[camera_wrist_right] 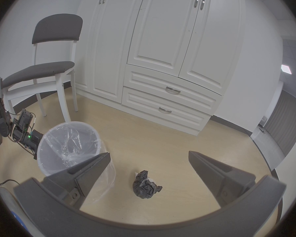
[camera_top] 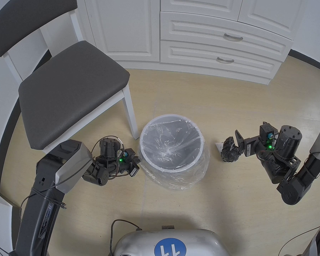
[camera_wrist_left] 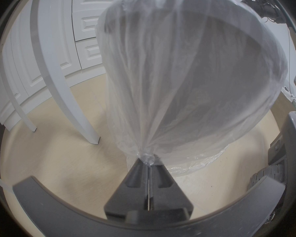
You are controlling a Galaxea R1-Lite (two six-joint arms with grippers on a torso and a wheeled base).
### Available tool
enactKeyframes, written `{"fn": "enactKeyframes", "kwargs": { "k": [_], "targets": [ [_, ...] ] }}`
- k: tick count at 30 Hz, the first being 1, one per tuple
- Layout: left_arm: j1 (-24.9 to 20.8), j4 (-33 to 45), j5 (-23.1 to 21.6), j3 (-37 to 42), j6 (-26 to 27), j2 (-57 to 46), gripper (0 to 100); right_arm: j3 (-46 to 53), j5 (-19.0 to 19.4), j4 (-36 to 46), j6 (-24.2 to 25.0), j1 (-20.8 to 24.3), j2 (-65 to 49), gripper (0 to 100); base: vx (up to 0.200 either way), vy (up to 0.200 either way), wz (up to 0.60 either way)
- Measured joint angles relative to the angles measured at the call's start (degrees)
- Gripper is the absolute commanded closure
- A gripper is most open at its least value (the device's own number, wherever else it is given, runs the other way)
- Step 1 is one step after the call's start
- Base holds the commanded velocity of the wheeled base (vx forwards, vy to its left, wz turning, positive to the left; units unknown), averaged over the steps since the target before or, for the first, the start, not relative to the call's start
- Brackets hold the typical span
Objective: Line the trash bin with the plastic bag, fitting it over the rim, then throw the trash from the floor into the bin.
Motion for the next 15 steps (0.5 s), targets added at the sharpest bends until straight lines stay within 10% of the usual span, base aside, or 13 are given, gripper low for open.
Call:
{"fn": "enactKeyframes", "kwargs": {
  "k": [15],
  "targets": [
    [0.1,3.0,-0.1,-10.4,-1.0,6.0,100,-0.2,0.7,0.0,-0.1,-0.3,1.6,0,0.000,0.000,0.00]
  ]
}}
